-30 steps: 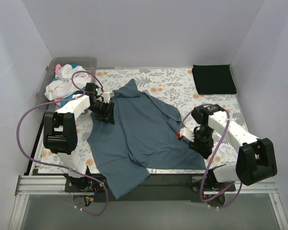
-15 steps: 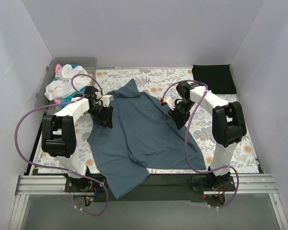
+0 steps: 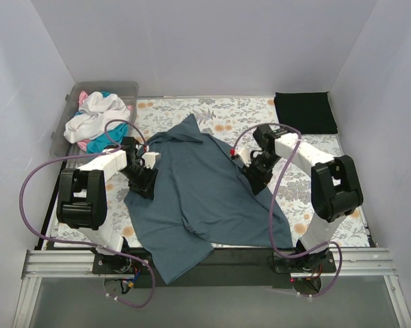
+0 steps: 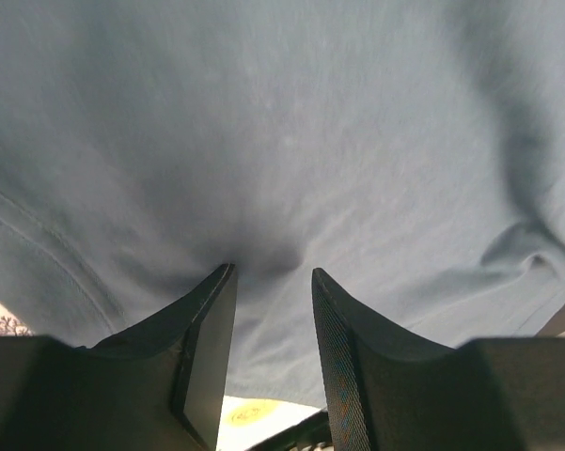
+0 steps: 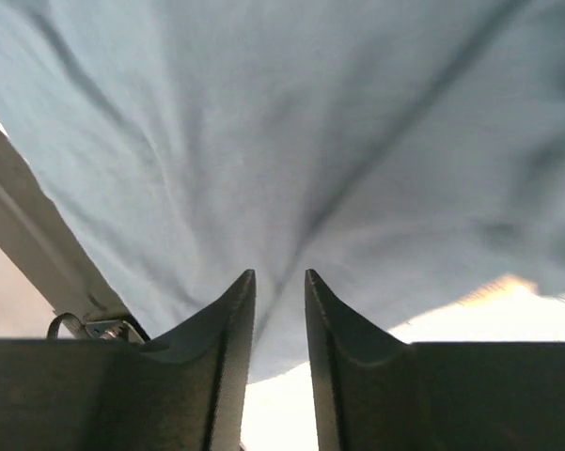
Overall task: Fold and stack the t-shirts
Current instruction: Flatten the tshirt out
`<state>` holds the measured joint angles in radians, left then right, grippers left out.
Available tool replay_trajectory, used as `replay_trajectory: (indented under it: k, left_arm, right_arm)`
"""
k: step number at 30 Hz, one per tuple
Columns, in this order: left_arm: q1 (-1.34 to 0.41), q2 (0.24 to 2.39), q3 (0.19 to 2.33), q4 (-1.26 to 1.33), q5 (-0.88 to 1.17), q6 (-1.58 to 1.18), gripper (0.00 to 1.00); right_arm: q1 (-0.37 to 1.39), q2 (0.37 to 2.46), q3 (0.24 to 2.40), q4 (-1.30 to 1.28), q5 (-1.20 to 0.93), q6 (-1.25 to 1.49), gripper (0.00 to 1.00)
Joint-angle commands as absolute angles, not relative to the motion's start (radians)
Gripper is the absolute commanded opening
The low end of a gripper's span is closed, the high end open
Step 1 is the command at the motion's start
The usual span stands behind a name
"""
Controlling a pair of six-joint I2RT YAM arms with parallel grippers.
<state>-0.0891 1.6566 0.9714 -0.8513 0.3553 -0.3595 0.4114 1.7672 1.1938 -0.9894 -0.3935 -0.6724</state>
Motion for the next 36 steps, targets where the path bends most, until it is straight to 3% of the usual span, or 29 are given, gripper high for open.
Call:
replay_trajectory:
  k: [1, 10, 20, 36]
  left_arm:
    - [-0.077, 1.612, 0.979, -0.876, 0.334, -0.305, 0.36]
    - [-0.072, 1.697, 1.104, -0.9, 0.405, -0.342, 0.38]
    - [-0.072, 1.707, 1.117, -0.899, 0.413, -0.347, 0.4]
    - [-0.072, 1.706, 1.106, -0.897, 0.42, -0.353, 0.41]
  right_arm:
    - [0.365, 1.687, 1.369, -0.992, -0.43, -0.681, 0.36]
    - [0.359, 1.782, 1.529, -0.943, -0.252, -0.658, 0.4]
    - [0.406, 1.743, 1.347, -0.867, -0.135, -0.758, 0.43]
    - [0.449, 1.812, 1.305, -0.807, -0.087, -0.756, 0.42]
